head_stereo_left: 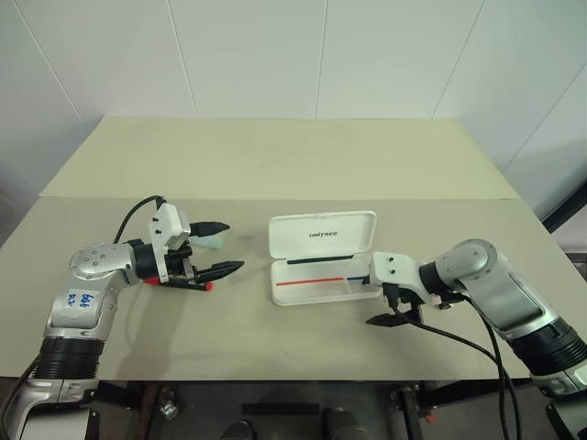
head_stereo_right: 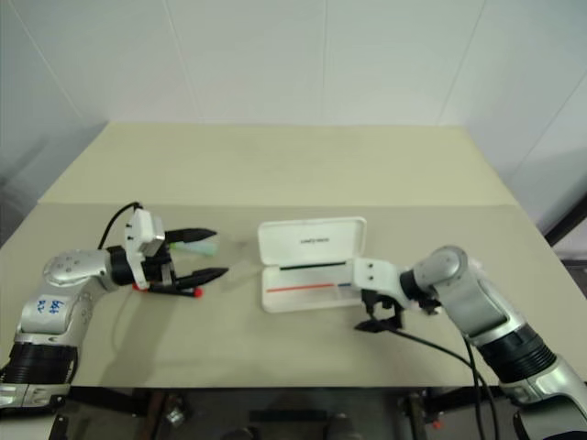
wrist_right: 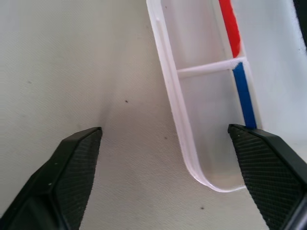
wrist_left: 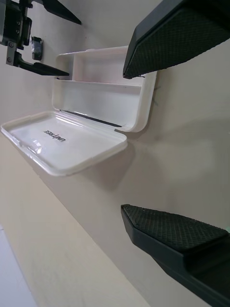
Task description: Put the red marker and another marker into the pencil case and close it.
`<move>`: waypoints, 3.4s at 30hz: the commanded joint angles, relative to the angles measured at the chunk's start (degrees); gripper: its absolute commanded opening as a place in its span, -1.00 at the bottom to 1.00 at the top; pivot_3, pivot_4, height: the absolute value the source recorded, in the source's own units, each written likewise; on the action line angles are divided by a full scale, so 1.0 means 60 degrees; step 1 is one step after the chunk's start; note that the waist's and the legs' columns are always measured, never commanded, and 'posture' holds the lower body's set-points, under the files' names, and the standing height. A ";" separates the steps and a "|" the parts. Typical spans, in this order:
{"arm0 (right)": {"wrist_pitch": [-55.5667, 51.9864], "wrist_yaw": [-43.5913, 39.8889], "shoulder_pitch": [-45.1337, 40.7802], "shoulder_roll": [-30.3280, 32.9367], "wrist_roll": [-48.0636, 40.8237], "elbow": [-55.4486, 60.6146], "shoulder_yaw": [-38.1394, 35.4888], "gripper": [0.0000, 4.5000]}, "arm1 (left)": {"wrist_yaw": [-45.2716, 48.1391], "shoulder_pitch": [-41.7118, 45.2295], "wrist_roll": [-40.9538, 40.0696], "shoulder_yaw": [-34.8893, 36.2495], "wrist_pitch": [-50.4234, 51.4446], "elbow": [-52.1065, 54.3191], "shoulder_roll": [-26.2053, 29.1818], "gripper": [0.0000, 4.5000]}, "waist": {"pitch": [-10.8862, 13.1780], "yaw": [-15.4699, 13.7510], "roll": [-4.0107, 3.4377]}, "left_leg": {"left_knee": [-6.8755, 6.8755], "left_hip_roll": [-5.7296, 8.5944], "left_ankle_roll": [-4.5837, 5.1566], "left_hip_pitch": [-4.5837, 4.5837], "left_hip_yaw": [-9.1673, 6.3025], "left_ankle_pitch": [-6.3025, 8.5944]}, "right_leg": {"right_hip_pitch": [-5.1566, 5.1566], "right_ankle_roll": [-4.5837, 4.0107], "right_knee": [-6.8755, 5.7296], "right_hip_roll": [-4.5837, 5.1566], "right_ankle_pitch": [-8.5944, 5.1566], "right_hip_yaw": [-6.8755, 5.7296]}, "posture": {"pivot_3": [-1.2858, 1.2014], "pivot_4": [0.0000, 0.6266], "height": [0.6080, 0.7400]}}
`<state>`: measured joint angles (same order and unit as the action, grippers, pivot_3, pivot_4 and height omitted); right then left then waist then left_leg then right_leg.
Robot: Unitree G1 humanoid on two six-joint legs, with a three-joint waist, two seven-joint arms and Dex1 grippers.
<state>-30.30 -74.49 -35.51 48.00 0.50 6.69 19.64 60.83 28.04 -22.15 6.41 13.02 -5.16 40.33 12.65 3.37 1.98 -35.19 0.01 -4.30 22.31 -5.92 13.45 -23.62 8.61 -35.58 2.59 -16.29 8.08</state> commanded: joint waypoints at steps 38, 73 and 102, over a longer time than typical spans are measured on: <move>0.2557 0.0895 0.2577 -0.0634 -0.4989 -0.0316 -0.5685 0.98 | 0.5269 0.2276 0.1681 -0.0717 -0.4609 -0.6659 0.3247 1.00 | 0.0002 0.0088 -0.0003 | 0.0012 -0.0007 0.0007 -0.0001 0.0017 0.0000 | -0.0010 -0.0012 -0.0012 -0.0007 -0.0014 0.0007 | 0.03 -0.52 1.00; 0.1602 0.2346 0.3196 -0.0357 -0.5815 0.1664 -0.5848 1.00 | 0.3695 0.3911 0.4246 -0.1692 -0.7525 -1.1101 0.1676 -0.11 | -0.0003 -0.0030 -0.0010 | -0.0003 -0.0002 0.0062 -0.0023 0.0018 -0.0039 | 0.0007 -0.0051 -0.0051 -0.0008 -0.0027 0.0009 | 0.03 -0.52 1.00; 0.2911 0.1805 0.3331 -0.0789 -0.5144 0.0363 -0.5213 1.00 | 0.3262 0.1483 0.0711 -0.0802 -0.2168 -0.2094 0.0769 -0.74 | -0.0001 -0.0020 -0.0007 | -0.0007 -0.0017 0.0042 -0.0001 0.0032 -0.0036 | 0.0001 -0.0003 -0.0035 -0.0006 0.0008 0.0010 | 0.03 -0.52 1.00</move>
<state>-14.42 -63.15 -14.93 43.33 -30.23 8.57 -11.15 81.99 37.36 -16.18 1.25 -3.08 -22.21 45.01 12.65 3.25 1.94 -35.24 -0.08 -4.05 22.30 -5.72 13.23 -23.61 8.59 -35.79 2.55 -16.24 8.14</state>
